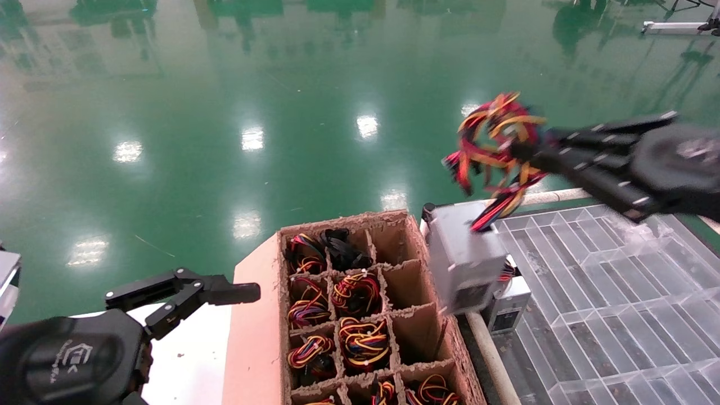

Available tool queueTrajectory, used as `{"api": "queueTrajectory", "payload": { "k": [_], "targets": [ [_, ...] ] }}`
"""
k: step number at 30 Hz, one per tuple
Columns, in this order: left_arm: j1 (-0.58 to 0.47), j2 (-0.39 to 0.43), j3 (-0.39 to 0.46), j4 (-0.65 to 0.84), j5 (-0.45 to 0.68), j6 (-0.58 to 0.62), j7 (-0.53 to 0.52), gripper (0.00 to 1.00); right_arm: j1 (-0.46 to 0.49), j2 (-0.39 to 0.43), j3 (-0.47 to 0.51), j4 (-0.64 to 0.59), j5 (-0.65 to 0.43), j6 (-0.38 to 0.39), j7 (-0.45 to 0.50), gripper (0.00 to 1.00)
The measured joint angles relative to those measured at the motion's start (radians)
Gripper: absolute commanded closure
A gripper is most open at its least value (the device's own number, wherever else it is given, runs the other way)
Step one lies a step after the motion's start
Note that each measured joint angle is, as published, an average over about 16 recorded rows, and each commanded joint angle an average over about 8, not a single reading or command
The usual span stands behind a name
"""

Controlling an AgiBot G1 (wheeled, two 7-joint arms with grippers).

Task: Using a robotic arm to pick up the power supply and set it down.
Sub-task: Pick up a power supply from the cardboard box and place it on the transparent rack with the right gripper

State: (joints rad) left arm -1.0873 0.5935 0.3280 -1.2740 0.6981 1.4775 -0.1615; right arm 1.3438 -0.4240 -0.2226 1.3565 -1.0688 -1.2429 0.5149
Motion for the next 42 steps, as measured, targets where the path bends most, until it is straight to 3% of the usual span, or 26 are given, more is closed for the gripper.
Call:
{"api": "queueTrajectory", "payload": {
  "k": [10, 17, 27, 42],
  "targets": [
    [0.0, 0.0, 0.0, 0.0, 0.0, 0.0, 0.0, 0.0, -0.102, 0.13, 0.052, -0.011, 0.022, 0.015, -0.023, 1.0],
    [0.0, 0.0, 0.0, 0.0, 0.0, 0.0, 0.0, 0.0, -0.226, 0.165, 0.063, -0.018, 0.034, 0.046, -0.065, 1.0],
    [0.0, 0.0, 0.001, 0.0, 0.0, 0.0, 0.0, 0.0, -0.342, 0.124, 0.049, -0.015, 0.037, 0.084, -0.133, 1.0],
    [0.0, 0.0, 0.001, 0.0, -0.001, 0.0, 0.001, 0.0, -0.316, 0.018, -0.027, -0.029, -0.048, 0.099, -0.124, 1.0]
  ]
}}
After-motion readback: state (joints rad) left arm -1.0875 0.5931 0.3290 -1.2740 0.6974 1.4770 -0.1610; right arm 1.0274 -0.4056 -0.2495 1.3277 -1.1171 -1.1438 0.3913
